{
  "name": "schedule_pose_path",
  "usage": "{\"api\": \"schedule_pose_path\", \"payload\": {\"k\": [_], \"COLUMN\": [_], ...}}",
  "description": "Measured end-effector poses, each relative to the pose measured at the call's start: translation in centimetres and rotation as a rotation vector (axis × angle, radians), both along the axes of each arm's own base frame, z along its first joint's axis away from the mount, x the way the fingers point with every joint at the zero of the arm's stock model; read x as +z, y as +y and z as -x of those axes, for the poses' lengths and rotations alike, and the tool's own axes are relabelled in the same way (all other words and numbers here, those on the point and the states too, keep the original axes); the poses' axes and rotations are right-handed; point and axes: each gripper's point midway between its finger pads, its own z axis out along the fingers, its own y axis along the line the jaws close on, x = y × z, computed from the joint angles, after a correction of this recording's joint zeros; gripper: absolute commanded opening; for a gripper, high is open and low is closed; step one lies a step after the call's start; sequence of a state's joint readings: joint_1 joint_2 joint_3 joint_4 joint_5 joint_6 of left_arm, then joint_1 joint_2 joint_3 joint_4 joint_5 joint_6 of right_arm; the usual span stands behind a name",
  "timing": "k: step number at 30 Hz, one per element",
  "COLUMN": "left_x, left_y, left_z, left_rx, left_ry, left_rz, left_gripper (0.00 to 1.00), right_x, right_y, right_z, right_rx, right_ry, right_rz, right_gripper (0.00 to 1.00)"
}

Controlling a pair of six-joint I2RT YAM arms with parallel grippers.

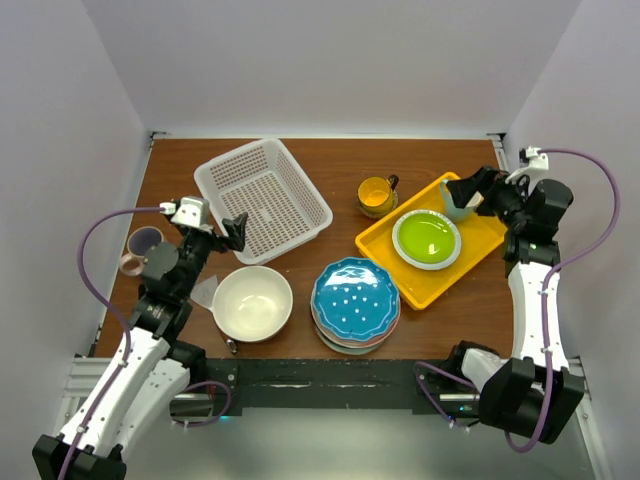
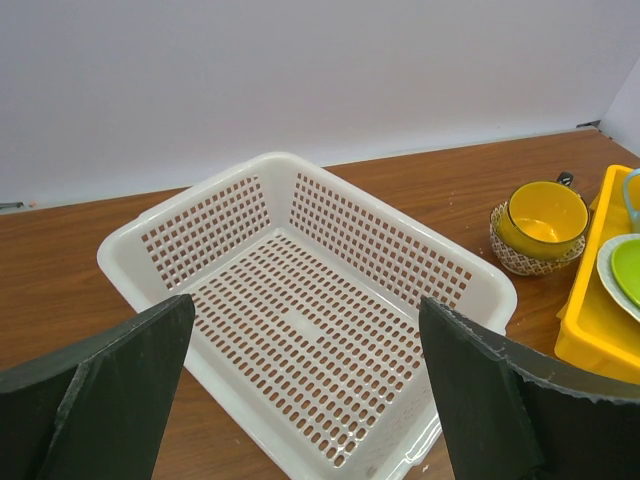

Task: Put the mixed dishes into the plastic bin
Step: Pick up the plate at the center of the board.

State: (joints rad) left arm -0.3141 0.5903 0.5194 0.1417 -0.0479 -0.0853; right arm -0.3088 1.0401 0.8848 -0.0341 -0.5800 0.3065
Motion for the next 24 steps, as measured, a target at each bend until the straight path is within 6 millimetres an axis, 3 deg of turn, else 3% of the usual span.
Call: {"api": "schedule_pose_path", "payload": {"k": [15, 24], "left_x": [0.0, 0.1], "left_y": [0.0, 0.0], "left_z": [0.0, 0.1], "left_rx": [0.0, -0.002], "left_ry": [-0.002, -0.004], "left_rz": [0.0, 0.001], "left_gripper": [1.0, 1.0], "right_x": [0.2, 0.2], "right_y": [1.3, 3.2], "right_z": [0.5, 1.5], "right_rx": [0.088, 0.222], "right_ry": [-0.027, -0.069], "right_rz": [0.006, 0.035], "right_gripper": [0.98, 0.98]}}
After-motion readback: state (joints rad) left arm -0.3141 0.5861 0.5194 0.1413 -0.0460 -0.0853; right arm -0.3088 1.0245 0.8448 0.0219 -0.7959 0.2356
